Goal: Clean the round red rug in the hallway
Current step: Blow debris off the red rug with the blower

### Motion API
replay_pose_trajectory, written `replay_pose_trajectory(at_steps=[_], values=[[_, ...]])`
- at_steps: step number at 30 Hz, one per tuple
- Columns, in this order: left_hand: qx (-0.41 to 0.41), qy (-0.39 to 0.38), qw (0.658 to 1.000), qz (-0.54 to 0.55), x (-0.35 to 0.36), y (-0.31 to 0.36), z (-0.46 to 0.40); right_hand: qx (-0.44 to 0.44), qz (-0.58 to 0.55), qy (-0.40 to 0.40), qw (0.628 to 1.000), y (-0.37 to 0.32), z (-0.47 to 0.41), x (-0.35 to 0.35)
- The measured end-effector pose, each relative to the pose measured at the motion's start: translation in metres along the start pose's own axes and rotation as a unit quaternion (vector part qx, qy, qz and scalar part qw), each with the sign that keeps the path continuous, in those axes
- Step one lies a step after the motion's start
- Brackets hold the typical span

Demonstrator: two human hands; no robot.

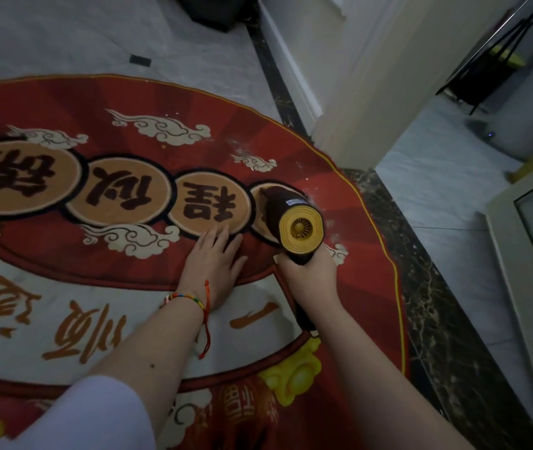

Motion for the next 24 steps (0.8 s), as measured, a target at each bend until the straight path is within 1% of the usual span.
replay_pose_trajectory(at_steps=[6, 9, 12, 15, 19, 22, 24], values=[[0.000, -0.005, 1.000, -0.001, -0.001, 0.002, 0.000, 0.007, -0.026, -0.001, 1.000, 0.014, 0.018, -0.015], [-0.001, -0.009, 1.000, -0.006, 0.000, 0.002, 0.001, -0.001, -0.006, 0.006, 1.000, 0.014, 0.010, -0.012], [0.000, -0.006, 1.000, -0.004, -0.001, 0.001, 0.001, -0.016, 0.004, -0.007, 1.000, 0.007, -0.003, 0.001], [0.000, -0.012, 1.000, -0.007, 0.000, 0.001, 0.001, -0.025, 0.014, -0.012, 1.000, 0.008, 0.000, -0.003], [-0.001, 0.002, 1.000, -0.009, -0.003, 0.001, 0.000, -0.024, 0.008, -0.021, 0.999, 0.021, 0.019, -0.016], [0.002, -0.011, 1.000, -0.014, 0.001, 0.001, 0.001, -0.034, 0.007, -0.020, 0.999, 0.013, 0.010, -0.009], [0.004, -0.006, 1.000, -0.016, 0.000, 0.001, 0.000, -0.041, 0.009, -0.015, 0.999, 0.005, 0.002, -0.003]])
Point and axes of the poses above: each hand's wrist, its own z-axis away from the middle knuckle, its own x-axis out of the palm, y = z × x, the point moved 10 cm from there along -z, towards the middle knuckle, and after that the axes turned 15 degrees about y, right-handed, at the moved point
